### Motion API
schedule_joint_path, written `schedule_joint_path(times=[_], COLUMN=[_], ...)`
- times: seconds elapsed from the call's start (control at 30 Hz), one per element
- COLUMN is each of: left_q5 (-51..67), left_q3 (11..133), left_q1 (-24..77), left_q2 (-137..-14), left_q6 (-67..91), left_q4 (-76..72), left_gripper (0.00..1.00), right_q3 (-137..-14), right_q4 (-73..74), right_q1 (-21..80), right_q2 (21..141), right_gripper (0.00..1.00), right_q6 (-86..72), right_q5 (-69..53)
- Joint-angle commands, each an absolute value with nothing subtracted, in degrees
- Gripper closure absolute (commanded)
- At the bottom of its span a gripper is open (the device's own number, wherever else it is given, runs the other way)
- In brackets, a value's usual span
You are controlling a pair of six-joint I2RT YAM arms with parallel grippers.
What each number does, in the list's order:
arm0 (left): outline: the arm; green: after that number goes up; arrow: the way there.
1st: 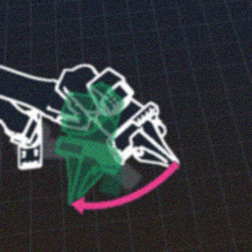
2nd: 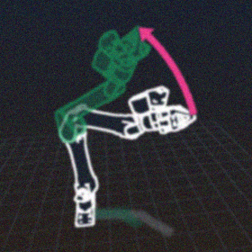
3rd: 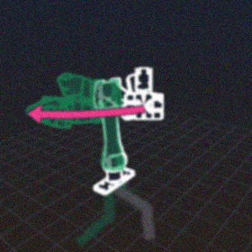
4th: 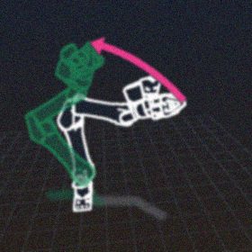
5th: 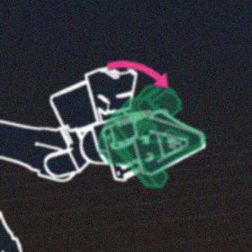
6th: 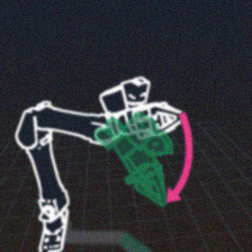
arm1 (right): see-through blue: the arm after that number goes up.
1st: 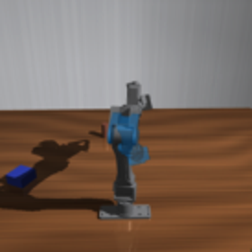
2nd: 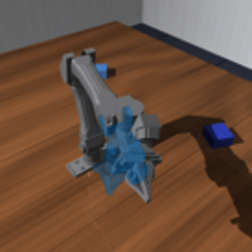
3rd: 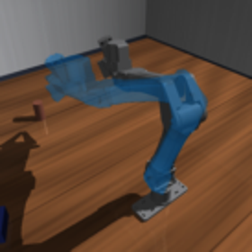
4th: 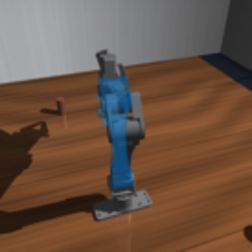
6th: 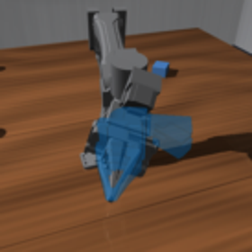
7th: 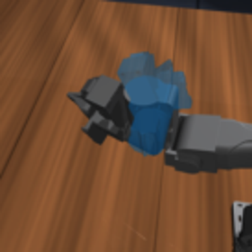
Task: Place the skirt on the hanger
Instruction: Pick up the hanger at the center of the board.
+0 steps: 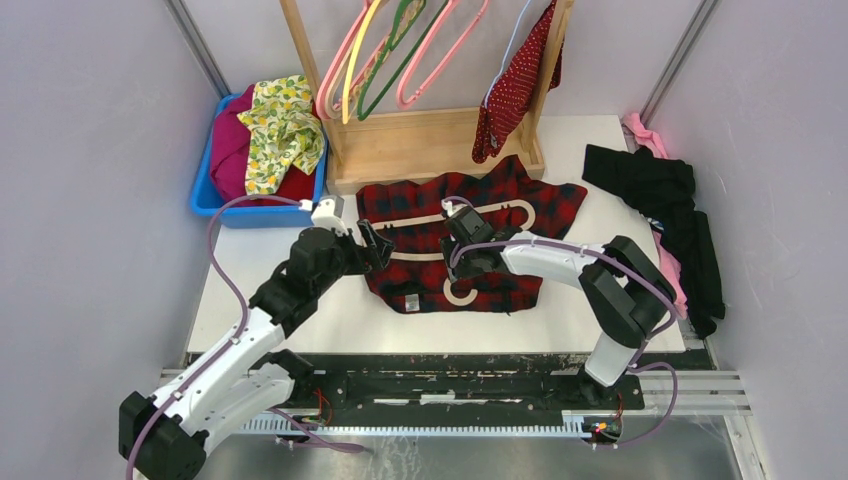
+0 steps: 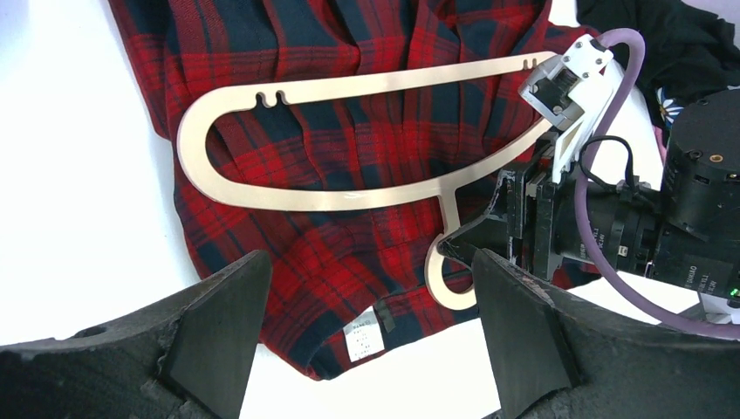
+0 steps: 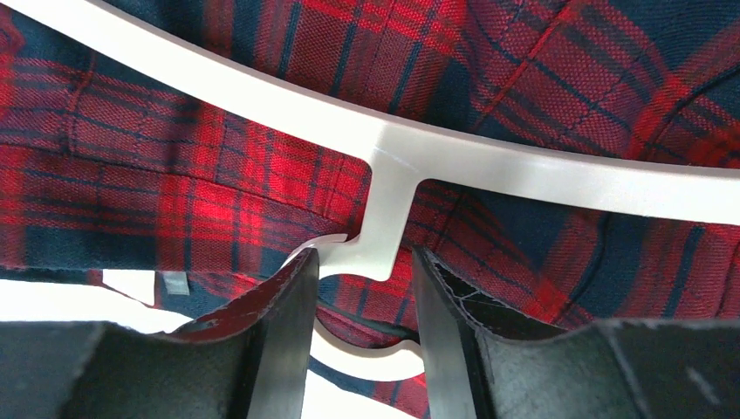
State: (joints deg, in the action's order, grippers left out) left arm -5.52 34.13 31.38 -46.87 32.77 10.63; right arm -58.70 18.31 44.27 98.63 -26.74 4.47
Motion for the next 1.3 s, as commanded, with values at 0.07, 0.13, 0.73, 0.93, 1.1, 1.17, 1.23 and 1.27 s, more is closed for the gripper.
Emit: schedule_joint_path(times=[0.07,0.13,0.73,0.93,1.1,1.17,1.23,1.27], left_q5=[-4.07,-3.78,-2.91,-2.88,-2.83,-2.85,-2.86,-2.98], left_q3=[33.42,33.18,33.34,33.31,33.23,33.37,33.34,33.35], left_q1=[31.71,31.64,31.65,31.65,31.66,31.64,31.67,31.64], left_q2=[-44.69,-44.35,-42.67,-42.28,-42.32,-42.3,-42.32,-42.28], left_q6=[34.92,35.07,35.24,35.48,35.49,35.51,35.43,35.42], left_q4=[8.48,8.5,9.09,9.07,9.14,9.14,9.12,9.06], left_gripper=[0.08,0.08,0.09,0.09,0.09,0.09,0.09,0.09], right_q3=[-59.81,-60.3,-62.2,-61.91,-63.34,-64.02,-64.44,-64.37], right_q4=[14.5,14.66,15.52,14.86,16.62,17.15,17.77,17.96], right_q1=[44.69,44.71,44.69,44.66,44.69,44.68,44.66,44.68], right_q2=[99.31,99.88,101.43,101.35,102.68,103.18,103.29,103.0], right_gripper=[0.56,0.47,0.39,0.44,0.49,0.53,0.62,0.67], right_q6=[-29.46,-30.06,-34.44,-35.97,-36.87,-36.61,-36.27,-36.09], right_q5=[6.9,7.32,11.11,12.46,14.39,14.41,14.17,14.2])
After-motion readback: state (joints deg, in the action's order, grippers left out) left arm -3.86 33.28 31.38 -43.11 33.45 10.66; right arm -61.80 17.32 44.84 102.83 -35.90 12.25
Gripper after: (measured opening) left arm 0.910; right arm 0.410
